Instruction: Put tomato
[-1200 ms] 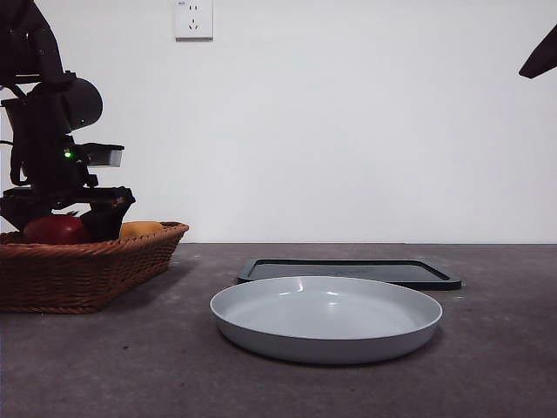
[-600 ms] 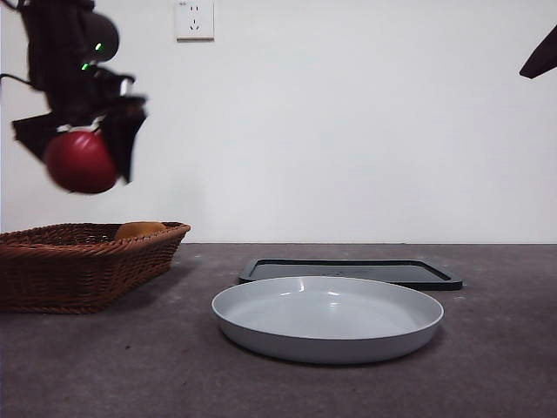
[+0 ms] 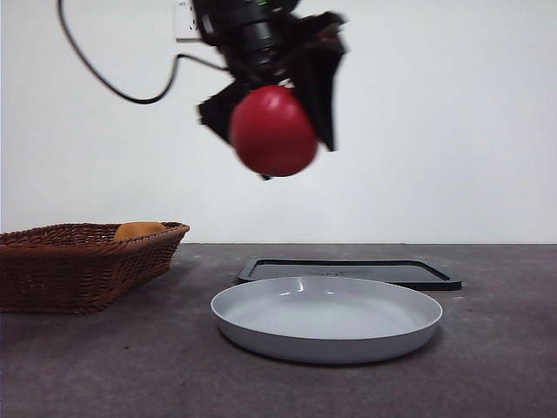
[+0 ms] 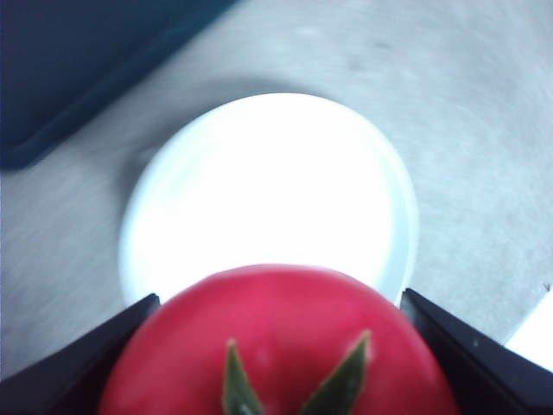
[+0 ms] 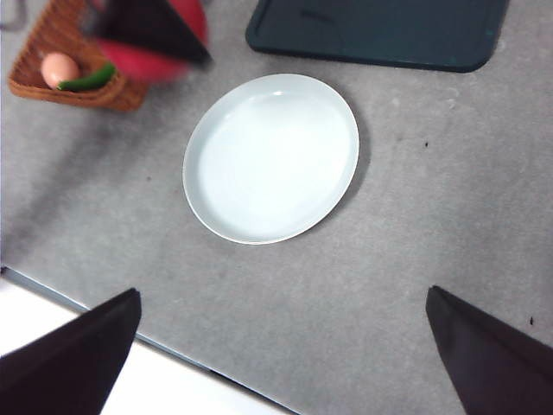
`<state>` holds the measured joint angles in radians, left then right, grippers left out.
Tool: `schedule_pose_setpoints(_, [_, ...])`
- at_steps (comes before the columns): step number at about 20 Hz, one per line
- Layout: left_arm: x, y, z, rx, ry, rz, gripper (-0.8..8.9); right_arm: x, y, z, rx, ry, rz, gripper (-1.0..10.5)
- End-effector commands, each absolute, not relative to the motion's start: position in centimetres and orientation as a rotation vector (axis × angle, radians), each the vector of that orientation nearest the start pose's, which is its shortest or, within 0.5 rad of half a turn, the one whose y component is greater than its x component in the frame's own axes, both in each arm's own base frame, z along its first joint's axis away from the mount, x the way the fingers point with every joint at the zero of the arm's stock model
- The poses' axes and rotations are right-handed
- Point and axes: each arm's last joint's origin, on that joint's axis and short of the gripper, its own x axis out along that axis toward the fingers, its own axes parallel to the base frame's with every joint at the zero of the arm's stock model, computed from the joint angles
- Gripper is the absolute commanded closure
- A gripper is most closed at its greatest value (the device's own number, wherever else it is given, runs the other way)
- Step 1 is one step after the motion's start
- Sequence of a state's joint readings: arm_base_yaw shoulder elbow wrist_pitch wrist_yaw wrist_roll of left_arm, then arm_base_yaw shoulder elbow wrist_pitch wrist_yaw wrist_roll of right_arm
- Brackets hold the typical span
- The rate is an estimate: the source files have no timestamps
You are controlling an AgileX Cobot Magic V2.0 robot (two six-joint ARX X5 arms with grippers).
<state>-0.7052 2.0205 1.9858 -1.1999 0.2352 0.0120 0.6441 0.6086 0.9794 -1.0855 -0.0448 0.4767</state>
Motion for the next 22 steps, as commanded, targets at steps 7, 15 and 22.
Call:
schedule_pose_setpoints(7, [29.0,-32.5,27.5,0.402,1.214,-0.793,4.85,6.3,4.9,34.2,0.247,0.806,0.487,3.9])
schedule_pose_setpoints(15, [30.4,-34.5,22.6,0.427,1.236,-0.658,4.85,6.2,4.9,34.2,0.249,0.808,0.494,3.9])
schedule_pose_setpoints(22, [30.0,-34.7,20.9,0.459,1.303,-0.569,4.85,6.2,4.9,34.2,0.248,0.809,0.495,3.9])
